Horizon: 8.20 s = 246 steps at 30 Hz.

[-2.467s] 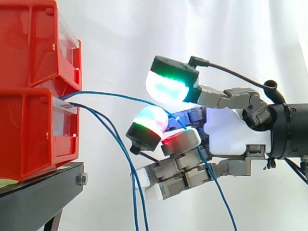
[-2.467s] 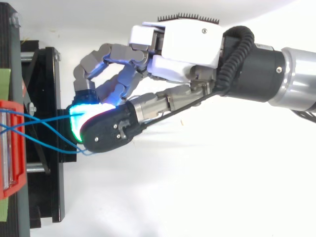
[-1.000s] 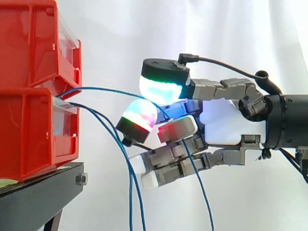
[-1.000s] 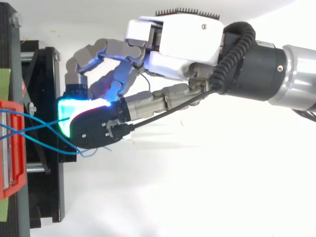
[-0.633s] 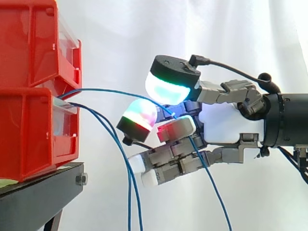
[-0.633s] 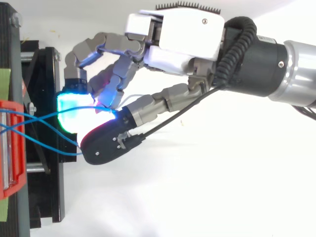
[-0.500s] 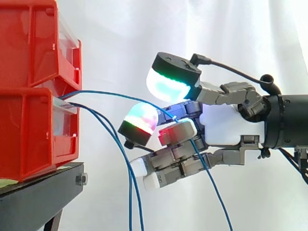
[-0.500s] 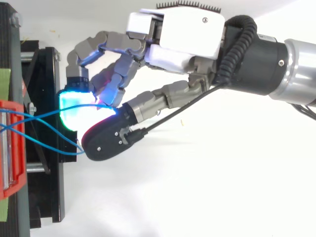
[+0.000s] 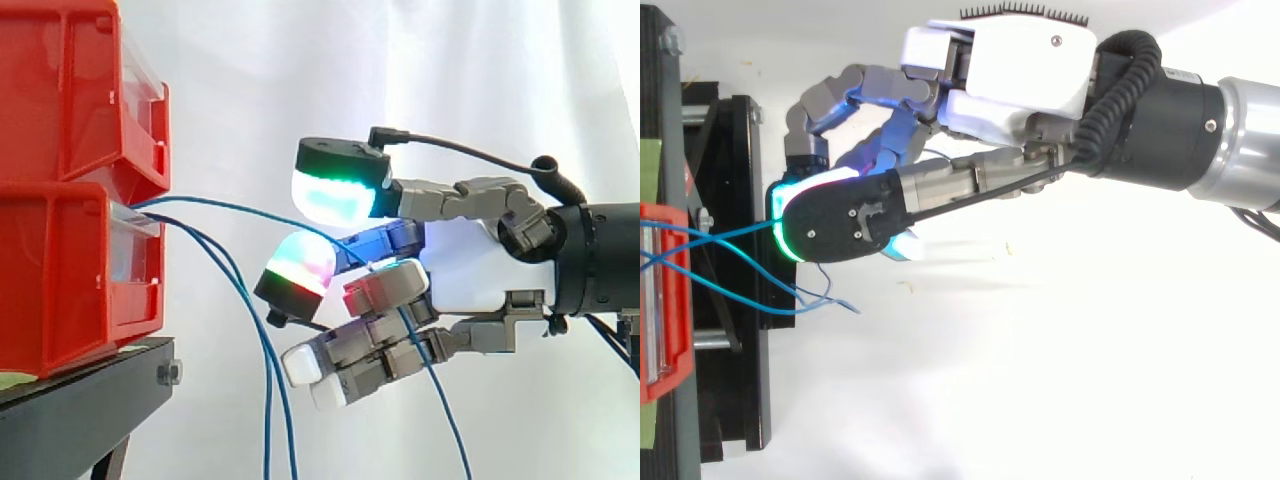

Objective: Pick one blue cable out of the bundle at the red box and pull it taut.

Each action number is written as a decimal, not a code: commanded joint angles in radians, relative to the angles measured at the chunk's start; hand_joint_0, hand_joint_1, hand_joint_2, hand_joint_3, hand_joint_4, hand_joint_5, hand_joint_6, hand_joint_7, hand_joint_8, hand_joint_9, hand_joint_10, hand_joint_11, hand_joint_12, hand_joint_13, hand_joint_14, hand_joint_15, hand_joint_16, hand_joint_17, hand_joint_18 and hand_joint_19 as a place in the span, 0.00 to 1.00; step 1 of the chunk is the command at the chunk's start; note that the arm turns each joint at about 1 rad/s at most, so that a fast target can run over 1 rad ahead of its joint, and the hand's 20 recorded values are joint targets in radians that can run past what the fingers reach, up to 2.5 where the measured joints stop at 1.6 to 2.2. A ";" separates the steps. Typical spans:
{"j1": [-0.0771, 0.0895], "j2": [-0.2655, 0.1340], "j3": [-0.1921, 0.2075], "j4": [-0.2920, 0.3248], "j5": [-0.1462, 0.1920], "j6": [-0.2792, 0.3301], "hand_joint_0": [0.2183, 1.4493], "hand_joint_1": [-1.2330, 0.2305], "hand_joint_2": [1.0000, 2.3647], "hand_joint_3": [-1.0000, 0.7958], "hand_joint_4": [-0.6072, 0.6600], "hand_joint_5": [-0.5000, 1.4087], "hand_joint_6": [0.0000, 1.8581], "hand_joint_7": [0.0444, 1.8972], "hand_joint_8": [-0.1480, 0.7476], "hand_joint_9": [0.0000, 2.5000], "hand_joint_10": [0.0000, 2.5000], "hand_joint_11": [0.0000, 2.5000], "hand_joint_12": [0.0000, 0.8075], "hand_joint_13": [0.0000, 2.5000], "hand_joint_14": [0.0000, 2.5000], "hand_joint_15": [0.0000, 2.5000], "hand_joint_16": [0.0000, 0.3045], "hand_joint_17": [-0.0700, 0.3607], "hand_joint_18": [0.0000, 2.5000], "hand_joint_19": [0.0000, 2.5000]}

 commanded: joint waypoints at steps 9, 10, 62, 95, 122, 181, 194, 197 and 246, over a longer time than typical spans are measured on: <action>-0.002 0.002 0.009 -0.006 0.000 -0.005 0.31 0.27 0.01 0.45 0.64 0.21 0.39 0.59 0.55 0.51 0.00 0.60 0.50 0.32 0.01 0.19 0.18 0.45 0.27 0.17; -0.002 0.002 0.011 -0.007 0.000 -0.006 0.31 0.25 0.01 0.45 0.64 0.21 0.39 0.60 0.54 0.50 0.00 0.61 0.49 0.32 0.01 0.19 0.18 0.44 0.26 0.17; 0.008 0.044 0.026 -0.064 0.003 -0.098 0.35 0.42 0.01 0.49 0.93 0.23 0.27 0.54 0.59 0.56 0.00 0.58 0.51 0.37 0.01 0.19 0.20 0.48 0.32 0.17; 0.011 0.044 0.058 -0.096 0.011 -0.101 0.33 0.34 0.01 0.37 0.77 0.26 0.27 0.72 0.58 0.57 0.01 0.56 0.49 0.39 0.01 0.19 0.18 0.45 0.32 0.17; 0.014 0.044 0.063 -0.096 0.012 -0.107 0.32 0.26 0.01 0.40 0.71 0.28 0.27 0.75 0.62 0.59 0.01 0.45 0.50 0.42 0.01 0.19 0.19 0.46 0.36 0.15; 0.035 0.046 0.063 -0.138 0.037 -0.106 0.30 0.45 0.01 0.52 0.82 0.29 0.27 0.58 0.63 0.55 0.00 0.12 0.55 0.43 0.00 0.13 0.24 0.54 0.40 0.13; 0.038 0.061 0.063 -0.142 0.037 -0.109 0.30 0.34 0.01 0.52 0.81 0.29 0.27 0.63 0.65 0.54 0.00 0.15 0.55 0.43 0.00 0.13 0.23 0.53 0.40 0.13; 0.038 0.061 0.063 -0.150 0.037 -0.110 0.29 0.36 0.01 0.48 0.79 0.29 0.27 0.63 0.63 0.53 0.00 0.15 0.52 0.42 0.00 0.14 0.22 0.51 0.38 0.14; 0.052 0.061 0.063 -0.168 0.051 -0.110 0.32 0.25 0.02 0.52 0.55 0.26 0.42 0.63 0.61 0.53 0.01 0.21 0.47 0.38 0.00 0.13 0.18 0.45 0.35 0.14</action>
